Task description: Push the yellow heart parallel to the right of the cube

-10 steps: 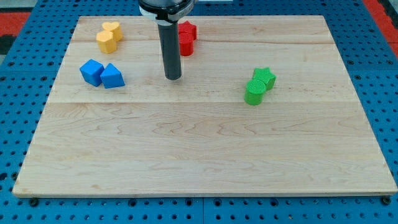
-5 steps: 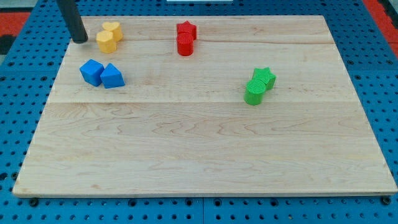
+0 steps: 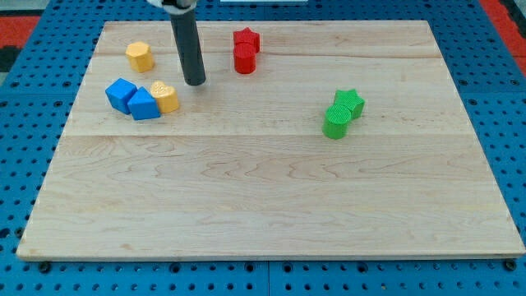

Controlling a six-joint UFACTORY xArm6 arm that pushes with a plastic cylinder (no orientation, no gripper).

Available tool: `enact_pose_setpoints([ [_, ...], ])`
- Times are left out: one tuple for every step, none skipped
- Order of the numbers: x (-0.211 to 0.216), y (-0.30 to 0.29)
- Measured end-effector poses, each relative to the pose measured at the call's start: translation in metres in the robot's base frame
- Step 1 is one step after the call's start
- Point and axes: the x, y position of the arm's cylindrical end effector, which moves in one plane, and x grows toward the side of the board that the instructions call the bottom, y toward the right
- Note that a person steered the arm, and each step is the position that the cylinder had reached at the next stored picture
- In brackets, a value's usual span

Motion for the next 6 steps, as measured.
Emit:
enact_pose_setpoints([
  [0.003,-0.055],
  [0.022,-0.082],
  [0.063,-0.047],
  [0.076,-0.043],
  [0.077,-0.032],
  [0.059,0.000],
])
